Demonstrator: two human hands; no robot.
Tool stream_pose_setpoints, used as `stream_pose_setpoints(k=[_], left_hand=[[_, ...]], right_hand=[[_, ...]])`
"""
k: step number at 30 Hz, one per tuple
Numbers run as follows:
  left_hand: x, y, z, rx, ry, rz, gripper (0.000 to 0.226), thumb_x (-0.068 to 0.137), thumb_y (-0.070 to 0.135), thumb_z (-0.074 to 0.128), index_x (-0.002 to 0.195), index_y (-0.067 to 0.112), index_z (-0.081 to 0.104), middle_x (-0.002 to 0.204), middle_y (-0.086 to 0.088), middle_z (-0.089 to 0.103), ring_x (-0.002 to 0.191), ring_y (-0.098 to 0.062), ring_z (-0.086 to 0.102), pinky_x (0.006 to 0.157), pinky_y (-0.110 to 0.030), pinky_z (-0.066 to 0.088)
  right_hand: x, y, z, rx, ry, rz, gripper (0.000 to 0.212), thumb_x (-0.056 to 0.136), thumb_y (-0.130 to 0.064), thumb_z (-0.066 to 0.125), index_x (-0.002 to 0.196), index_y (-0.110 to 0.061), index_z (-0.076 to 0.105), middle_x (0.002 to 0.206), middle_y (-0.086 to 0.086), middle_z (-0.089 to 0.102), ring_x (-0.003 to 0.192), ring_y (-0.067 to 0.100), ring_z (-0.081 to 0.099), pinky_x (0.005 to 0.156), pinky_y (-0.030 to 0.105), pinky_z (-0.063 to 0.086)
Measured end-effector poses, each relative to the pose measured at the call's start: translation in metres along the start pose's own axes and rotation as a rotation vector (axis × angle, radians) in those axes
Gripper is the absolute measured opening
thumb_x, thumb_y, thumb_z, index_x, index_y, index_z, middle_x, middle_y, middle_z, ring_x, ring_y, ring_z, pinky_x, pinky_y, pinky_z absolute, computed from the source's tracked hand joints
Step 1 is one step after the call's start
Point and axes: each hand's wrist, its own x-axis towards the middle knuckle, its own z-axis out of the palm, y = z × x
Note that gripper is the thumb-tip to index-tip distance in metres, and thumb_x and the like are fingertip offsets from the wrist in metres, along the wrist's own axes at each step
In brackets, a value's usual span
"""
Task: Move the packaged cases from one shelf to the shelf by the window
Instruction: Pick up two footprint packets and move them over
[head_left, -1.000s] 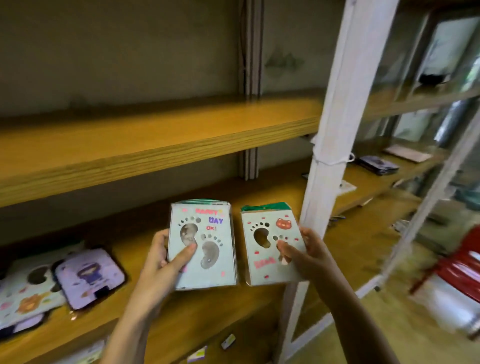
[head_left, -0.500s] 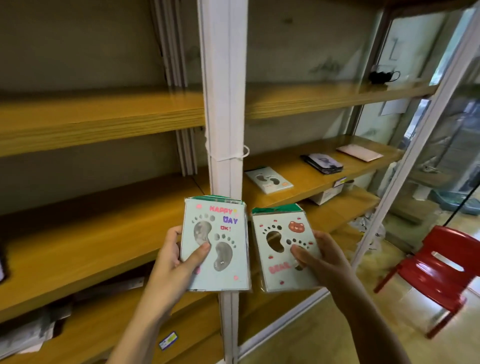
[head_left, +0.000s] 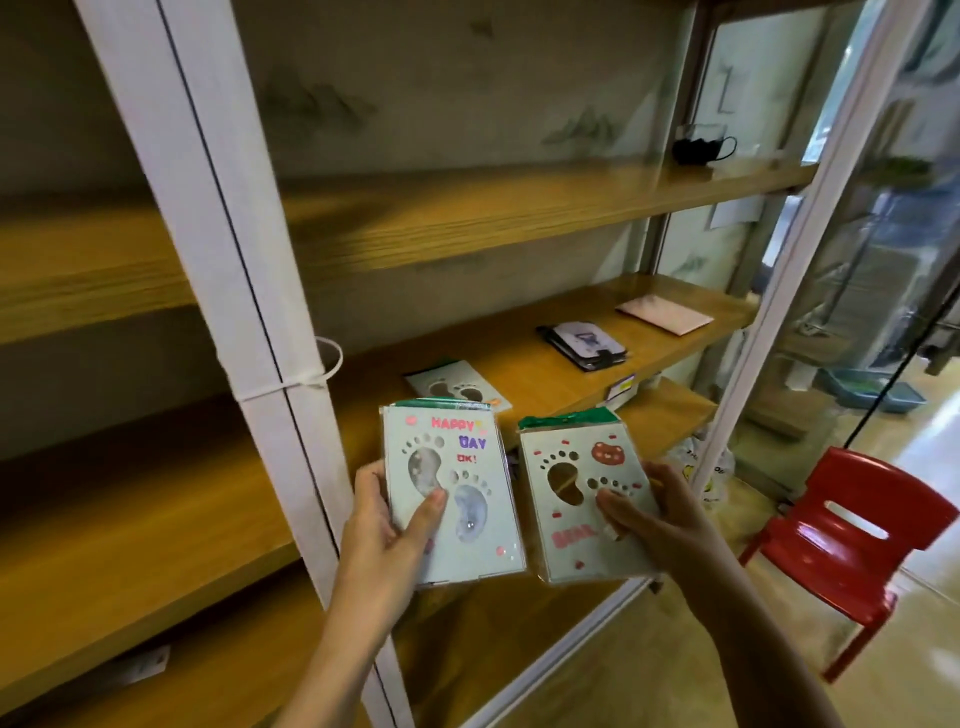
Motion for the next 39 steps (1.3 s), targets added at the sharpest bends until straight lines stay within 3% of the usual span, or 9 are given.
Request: stream_pose_setpoints(k=[8,12,16,19,24,28,32,36,39], left_hand=[[0.076,-0.014,0.015,-0.057,0.169,-0.08,0.042,0.081,0.019,0.063,0.117,0.026,0.042,0.112,-0.003,0.063,0.089,-0.019,0.068,0.061,-0.034,0.06],[0.103,-0.021,0.02,-0.055,0.265,-0.122,0.057,0.083,0.019,0.062,0.13,0.03,0.032,0.093,0.009,0.06,0.08,-0.016,0.067,0.058,-0.03,0.058],[0.122,-0.024,0.014,-0.018,0.385,-0.163,0.064,0.081,0.021,0.064,0.136,0.028,0.03,0.111,-0.001,0.056,0.079,-0.014,0.06,0.059,-0.028,0.051],[0.138,-0.03,0.006,0.002,0.475,-0.203,0.057,0.078,0.02,0.067,0.128,0.025,0.042,0.122,-0.007,0.058,0.098,-0.026,0.06,0.079,-0.044,0.052],[0.156,-0.034,0.005,0.115,0.613,-0.194,0.034,0.081,0.018,0.064,0.113,0.017,0.052,0.098,-0.003,0.063,0.078,-0.01,0.059,0.055,-0.023,0.043],[0.169,-0.031,0.002,0.23,0.669,-0.228,0.019,0.081,0.015,0.064,0.094,0.023,0.053,0.088,0.001,0.061,0.077,-0.014,0.058,0.056,-0.023,0.041],[0.171,-0.03,0.005,0.423,0.74,-0.267,0.033,0.082,0.03,0.064,0.111,0.017,0.055,0.105,-0.007,0.063,0.083,-0.016,0.061,0.06,-0.027,0.047],[0.168,-0.018,0.019,0.55,0.832,-0.305,0.062,0.08,0.041,0.064,0.131,0.014,0.043,0.134,-0.009,0.046,0.113,-0.028,0.053,0.089,-0.042,0.05],[0.157,-0.01,0.032,0.626,0.817,-0.288,0.061,0.082,0.041,0.06,0.133,0.014,0.041,0.14,-0.007,0.044,0.124,-0.025,0.044,0.089,-0.03,0.041]], right_hand=[[0.093,-0.021,0.0,-0.068,-0.091,-0.013,0.037,0.079,-0.013,0.067,0.111,-0.016,0.048,0.098,0.009,0.068,0.075,0.02,0.071,0.064,0.036,0.058],[0.134,-0.02,0.011,-0.089,-0.171,-0.003,0.036,0.08,-0.014,0.067,0.11,-0.017,0.048,0.095,0.009,0.07,0.073,0.021,0.072,0.058,0.032,0.057],[0.174,-0.02,0.019,-0.17,-0.289,0.006,0.048,0.079,-0.017,0.069,0.121,-0.013,0.045,0.1,0.011,0.07,0.078,0.022,0.073,0.059,0.031,0.058],[0.205,-0.024,0.027,-0.191,-0.331,0.0,0.048,0.08,-0.015,0.068,0.12,-0.015,0.042,0.102,0.006,0.068,0.079,0.019,0.072,0.06,0.029,0.059],[0.243,-0.026,0.046,-0.16,-0.406,0.066,0.044,0.081,-0.012,0.067,0.117,-0.021,0.042,0.102,0.002,0.066,0.079,0.016,0.071,0.055,0.026,0.057],[0.259,-0.027,0.062,-0.193,-0.473,0.046,0.045,0.083,-0.013,0.065,0.12,-0.019,0.041,0.112,0.004,0.062,0.097,0.021,0.065,0.063,0.028,0.057],[0.267,-0.025,0.078,-0.267,-0.57,0.034,0.054,0.086,-0.014,0.061,0.132,-0.019,0.034,0.126,0.006,0.056,0.109,0.023,0.06,0.08,0.037,0.056],[0.272,-0.025,0.085,-0.368,-0.672,0.016,0.056,0.089,-0.014,0.057,0.137,-0.018,0.029,0.132,0.009,0.052,0.114,0.024,0.058,0.085,0.036,0.054],[0.274,-0.024,0.081,-0.483,-0.726,-0.053,0.061,0.087,-0.02,0.06,0.139,-0.018,0.028,0.137,0.008,0.047,0.122,0.025,0.051,0.094,0.039,0.05]])
